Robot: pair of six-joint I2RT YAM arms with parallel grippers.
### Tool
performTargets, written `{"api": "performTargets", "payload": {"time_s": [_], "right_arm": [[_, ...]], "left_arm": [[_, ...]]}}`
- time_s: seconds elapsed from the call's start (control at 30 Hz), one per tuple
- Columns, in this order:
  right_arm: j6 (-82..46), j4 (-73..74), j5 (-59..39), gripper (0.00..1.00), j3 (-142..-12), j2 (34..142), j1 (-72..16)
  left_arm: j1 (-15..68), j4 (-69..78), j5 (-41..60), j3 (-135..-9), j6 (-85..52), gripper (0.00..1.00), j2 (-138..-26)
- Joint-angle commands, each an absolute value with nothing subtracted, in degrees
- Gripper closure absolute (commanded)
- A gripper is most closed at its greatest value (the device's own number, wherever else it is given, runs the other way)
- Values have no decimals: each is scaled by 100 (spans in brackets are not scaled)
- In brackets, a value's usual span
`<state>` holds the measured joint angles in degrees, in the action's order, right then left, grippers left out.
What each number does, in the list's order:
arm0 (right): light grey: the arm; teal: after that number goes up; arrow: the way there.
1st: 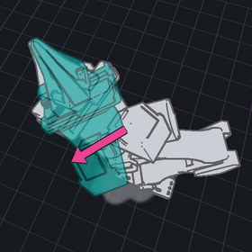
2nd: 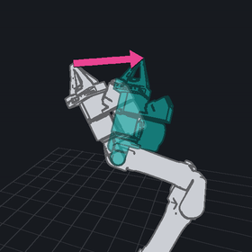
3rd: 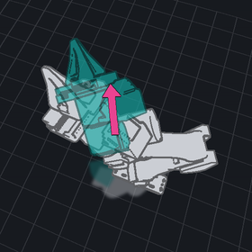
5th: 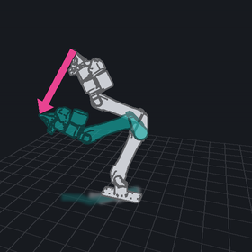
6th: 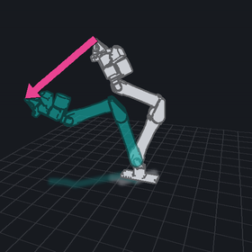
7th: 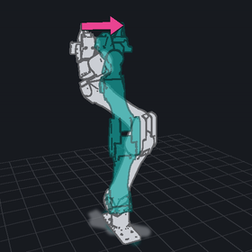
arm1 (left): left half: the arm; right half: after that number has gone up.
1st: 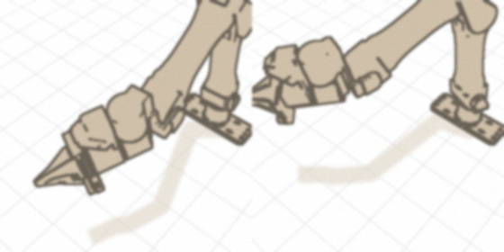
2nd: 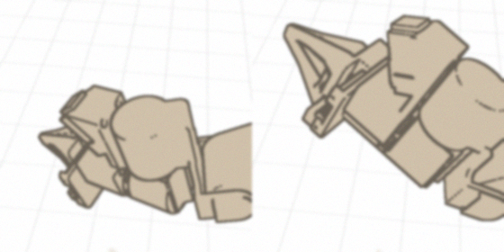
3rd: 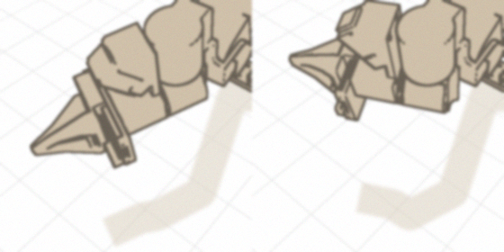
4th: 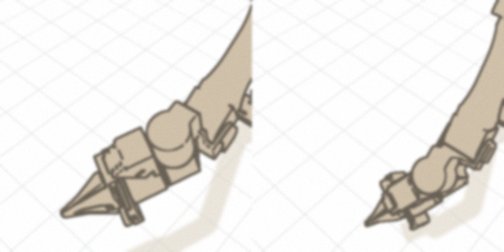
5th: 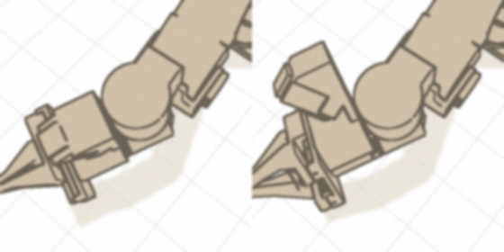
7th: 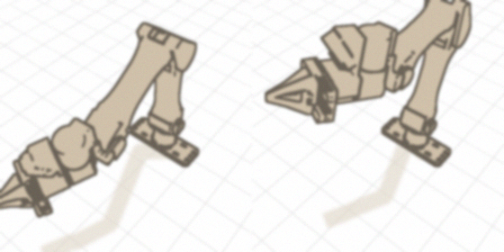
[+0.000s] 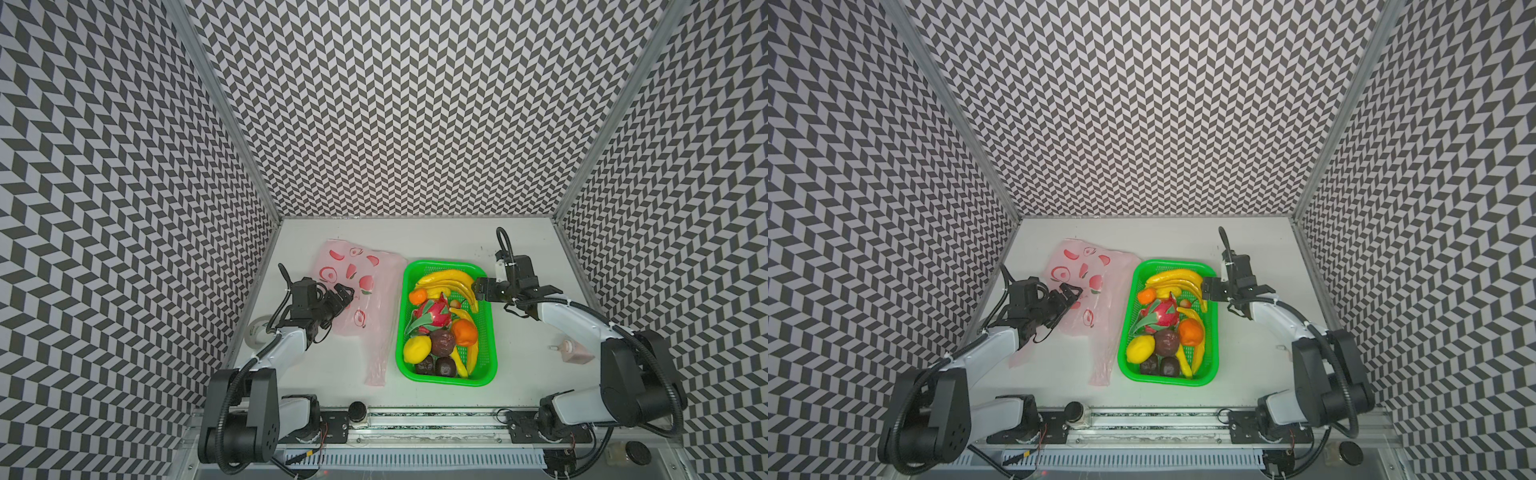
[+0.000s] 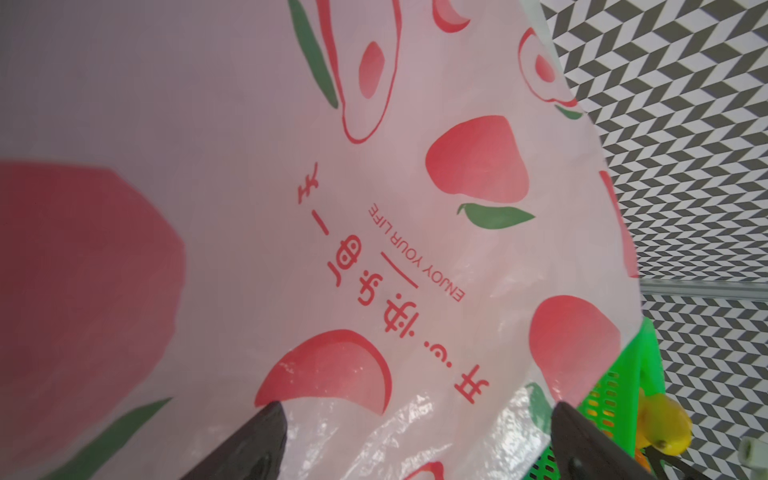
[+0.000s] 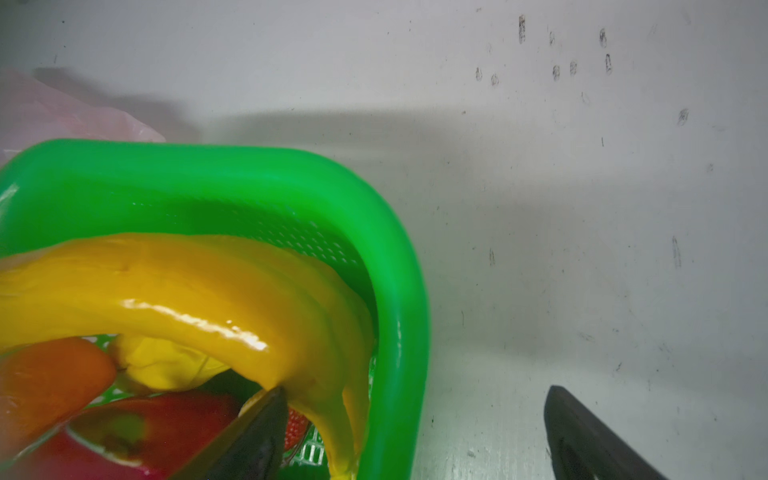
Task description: Place the fake fruits into the plastic bag and tie a complex knot
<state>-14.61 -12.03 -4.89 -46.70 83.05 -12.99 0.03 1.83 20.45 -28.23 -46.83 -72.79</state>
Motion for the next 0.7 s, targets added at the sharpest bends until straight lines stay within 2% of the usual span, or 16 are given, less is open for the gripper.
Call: {"api": "performTargets", "payload": {"time_s": [0.0,0.43,0.67], "right_arm": [[-1459,-1026,-336,7,-4783,8506,-1233],[-1390,-1243,-100,7,-4933,8282,-1098],[-1472,-1137,-280,11,-5140,8606,-968]], "left_arm": [[18,473,2012,-2902,-4658,0,-7490],[18,642,1765,-2643,-4644,0,-7773],[15,659,1709,-2591,-4675,0,-7831]]}}
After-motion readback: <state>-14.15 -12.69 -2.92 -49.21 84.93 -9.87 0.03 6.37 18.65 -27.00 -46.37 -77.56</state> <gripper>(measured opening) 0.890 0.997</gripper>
